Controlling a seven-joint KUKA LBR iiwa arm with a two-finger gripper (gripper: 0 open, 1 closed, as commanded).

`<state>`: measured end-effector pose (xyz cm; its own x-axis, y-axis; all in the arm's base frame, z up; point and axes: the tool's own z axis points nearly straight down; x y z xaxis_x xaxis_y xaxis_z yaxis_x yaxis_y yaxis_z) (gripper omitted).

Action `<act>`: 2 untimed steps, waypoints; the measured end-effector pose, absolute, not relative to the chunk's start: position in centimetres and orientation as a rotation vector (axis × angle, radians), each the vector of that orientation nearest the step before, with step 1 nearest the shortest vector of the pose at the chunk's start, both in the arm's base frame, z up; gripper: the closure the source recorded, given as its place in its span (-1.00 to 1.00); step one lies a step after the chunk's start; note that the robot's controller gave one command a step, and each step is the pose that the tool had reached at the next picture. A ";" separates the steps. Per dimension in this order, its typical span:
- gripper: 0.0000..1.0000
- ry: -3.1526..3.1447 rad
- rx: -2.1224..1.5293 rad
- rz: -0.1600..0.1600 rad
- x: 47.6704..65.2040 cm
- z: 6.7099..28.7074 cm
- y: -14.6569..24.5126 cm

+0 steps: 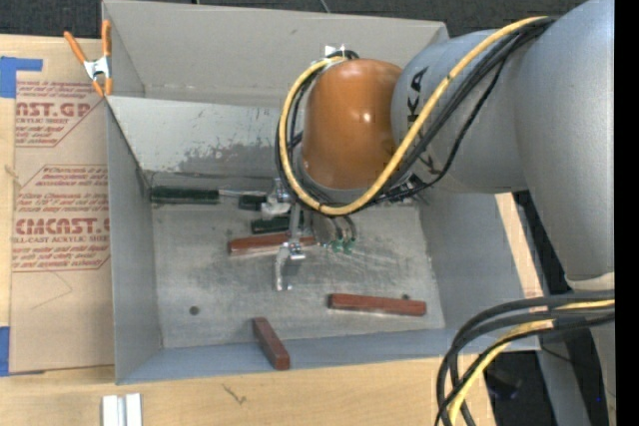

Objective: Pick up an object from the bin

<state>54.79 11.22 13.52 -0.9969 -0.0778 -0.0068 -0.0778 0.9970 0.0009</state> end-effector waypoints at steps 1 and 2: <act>-1.00 3.142 -0.142 0.000 55.5 11.3 10.2; -1.00 3.138 -0.127 0.001 56.6 10.9 8.3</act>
Offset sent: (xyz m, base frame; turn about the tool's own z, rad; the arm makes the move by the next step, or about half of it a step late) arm 0.0175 -0.0289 -0.0254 -0.0031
